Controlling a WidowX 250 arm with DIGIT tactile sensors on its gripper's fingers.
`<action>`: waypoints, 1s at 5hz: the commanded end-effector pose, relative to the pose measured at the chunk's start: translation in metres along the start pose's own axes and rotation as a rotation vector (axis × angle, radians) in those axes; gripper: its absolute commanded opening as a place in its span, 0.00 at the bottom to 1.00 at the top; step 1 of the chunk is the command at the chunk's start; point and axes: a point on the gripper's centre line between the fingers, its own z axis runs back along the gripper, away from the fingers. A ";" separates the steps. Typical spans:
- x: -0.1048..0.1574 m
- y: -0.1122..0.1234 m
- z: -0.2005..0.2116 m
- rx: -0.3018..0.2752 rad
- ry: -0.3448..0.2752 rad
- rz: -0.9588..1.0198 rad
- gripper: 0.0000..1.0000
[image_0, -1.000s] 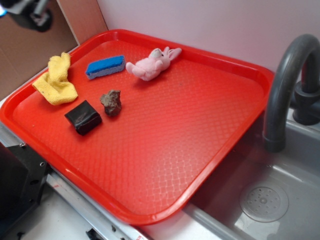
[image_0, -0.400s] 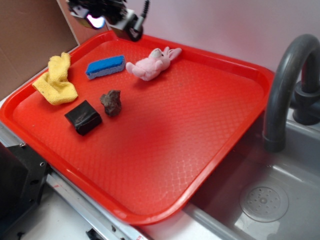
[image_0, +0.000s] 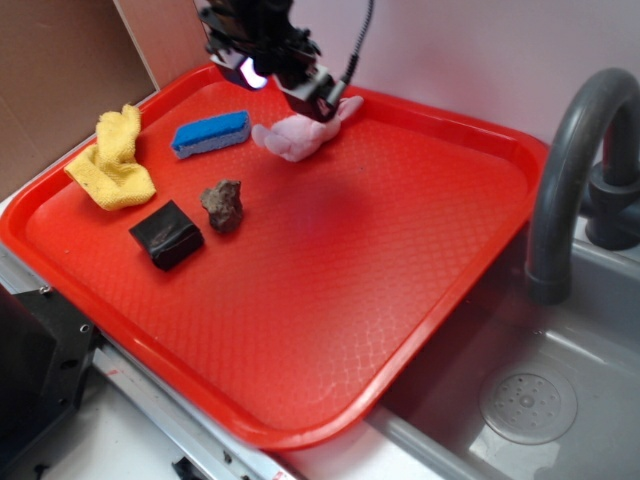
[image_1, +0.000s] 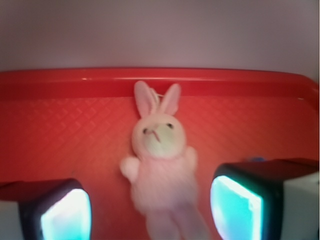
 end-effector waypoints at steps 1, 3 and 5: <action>0.018 0.003 -0.017 0.020 0.004 -0.004 1.00; 0.023 0.018 -0.048 0.017 0.078 0.029 1.00; 0.024 0.019 -0.055 0.020 0.083 0.000 0.00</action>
